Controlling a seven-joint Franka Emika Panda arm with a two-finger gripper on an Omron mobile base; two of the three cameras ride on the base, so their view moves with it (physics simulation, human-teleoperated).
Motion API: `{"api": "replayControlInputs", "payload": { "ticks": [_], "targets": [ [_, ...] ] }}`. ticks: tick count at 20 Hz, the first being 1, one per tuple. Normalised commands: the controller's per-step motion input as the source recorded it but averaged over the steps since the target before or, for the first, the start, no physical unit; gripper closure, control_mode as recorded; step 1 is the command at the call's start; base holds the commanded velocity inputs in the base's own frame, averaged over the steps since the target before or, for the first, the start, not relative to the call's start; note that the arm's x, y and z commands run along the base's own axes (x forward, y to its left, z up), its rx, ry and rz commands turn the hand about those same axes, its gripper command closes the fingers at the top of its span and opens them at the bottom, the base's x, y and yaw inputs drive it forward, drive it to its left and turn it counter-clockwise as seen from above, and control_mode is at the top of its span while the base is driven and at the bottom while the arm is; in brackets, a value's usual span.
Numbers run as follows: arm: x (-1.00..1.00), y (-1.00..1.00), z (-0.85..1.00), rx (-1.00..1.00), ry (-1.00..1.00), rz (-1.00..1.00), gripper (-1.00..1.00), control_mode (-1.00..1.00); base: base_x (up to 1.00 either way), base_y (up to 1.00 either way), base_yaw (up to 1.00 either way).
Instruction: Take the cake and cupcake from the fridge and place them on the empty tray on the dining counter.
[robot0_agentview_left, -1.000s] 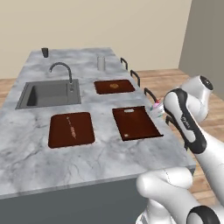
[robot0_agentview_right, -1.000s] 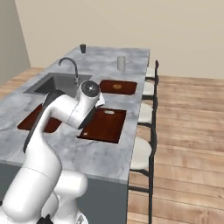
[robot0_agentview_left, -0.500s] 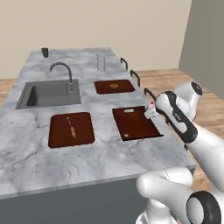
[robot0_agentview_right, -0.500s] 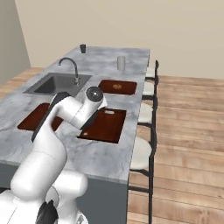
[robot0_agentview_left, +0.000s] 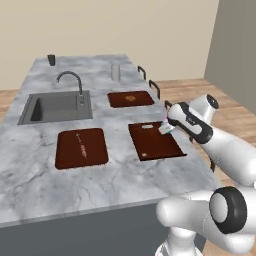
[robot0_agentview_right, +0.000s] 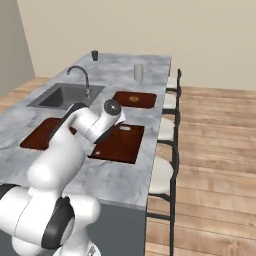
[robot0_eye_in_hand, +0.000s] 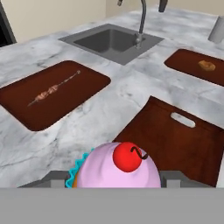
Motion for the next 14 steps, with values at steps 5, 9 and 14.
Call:
{"api": "replayControlInputs", "payload": {
  "ticks": [5, 9, 14],
  "targets": [
    [0.37, 0.00, -0.37, 0.00, 0.01, 0.00, 1.00, -1.00, 0.00, 0.00, 0.00],
    [0.36, 0.00, -0.28, 0.00, 0.00, 0.00, 1.00, -1.00, 0.00, 0.00, 0.00],
    [0.28, 0.00, -0.29, 0.00, 0.00, 0.00, 1.00, -1.00, 0.00, 0.00, 0.00]
  ]
}}
